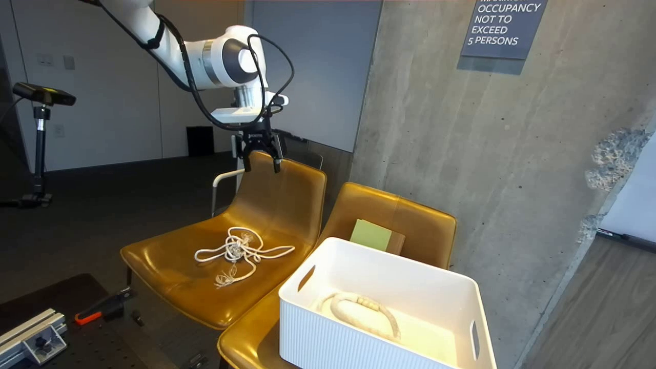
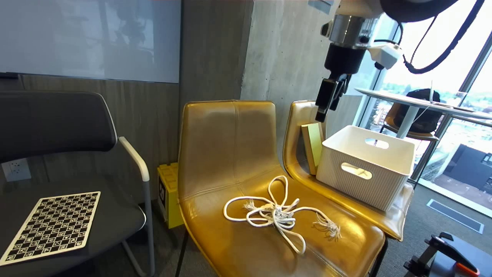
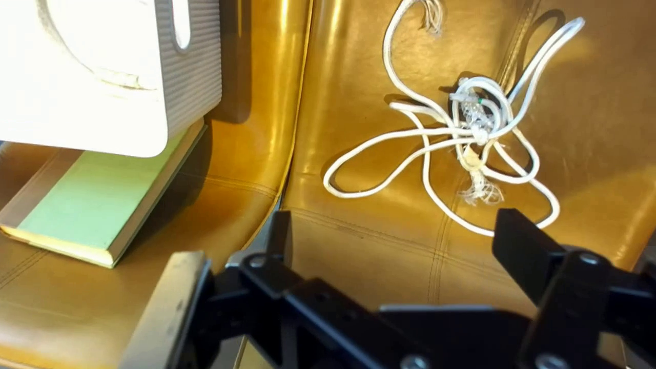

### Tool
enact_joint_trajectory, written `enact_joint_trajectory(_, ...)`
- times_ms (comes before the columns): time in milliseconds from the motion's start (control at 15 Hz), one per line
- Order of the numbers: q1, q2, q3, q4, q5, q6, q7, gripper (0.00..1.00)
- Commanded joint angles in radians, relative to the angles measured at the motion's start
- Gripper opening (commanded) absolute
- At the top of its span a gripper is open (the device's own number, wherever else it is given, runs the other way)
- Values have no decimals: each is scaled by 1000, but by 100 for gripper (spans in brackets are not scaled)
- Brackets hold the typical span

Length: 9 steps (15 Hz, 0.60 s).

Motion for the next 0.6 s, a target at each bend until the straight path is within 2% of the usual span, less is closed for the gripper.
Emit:
enact_joint_trajectory(0,12,55,-4,-25,-27,11,7,100)
enact_joint_trajectory(533,-1,275,-40,53,-52,38,-6,100)
